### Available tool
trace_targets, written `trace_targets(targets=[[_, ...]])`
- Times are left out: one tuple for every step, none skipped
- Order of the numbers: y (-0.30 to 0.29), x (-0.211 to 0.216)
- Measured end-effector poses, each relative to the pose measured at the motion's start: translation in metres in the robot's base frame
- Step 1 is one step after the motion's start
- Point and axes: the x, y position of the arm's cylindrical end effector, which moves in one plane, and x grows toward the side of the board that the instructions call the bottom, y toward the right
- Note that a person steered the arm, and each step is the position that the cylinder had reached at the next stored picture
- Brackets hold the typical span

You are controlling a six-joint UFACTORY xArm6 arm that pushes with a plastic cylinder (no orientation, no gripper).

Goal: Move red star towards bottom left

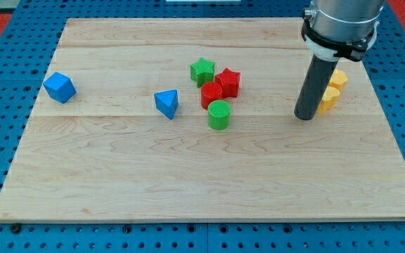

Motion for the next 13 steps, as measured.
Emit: trace_targets(targets=[[0.018,-0.002],[0.041,-0.002],[0.061,-0.002],[0.049,0.023],[0.018,0.058],[-0.002,0.072],[-0.004,0.073],[-0.012,0.073],[-0.057,0.073],[-0.082,0.073],[-0.082,0.073],[-0.082,0.072],[-0.076,0.040]])
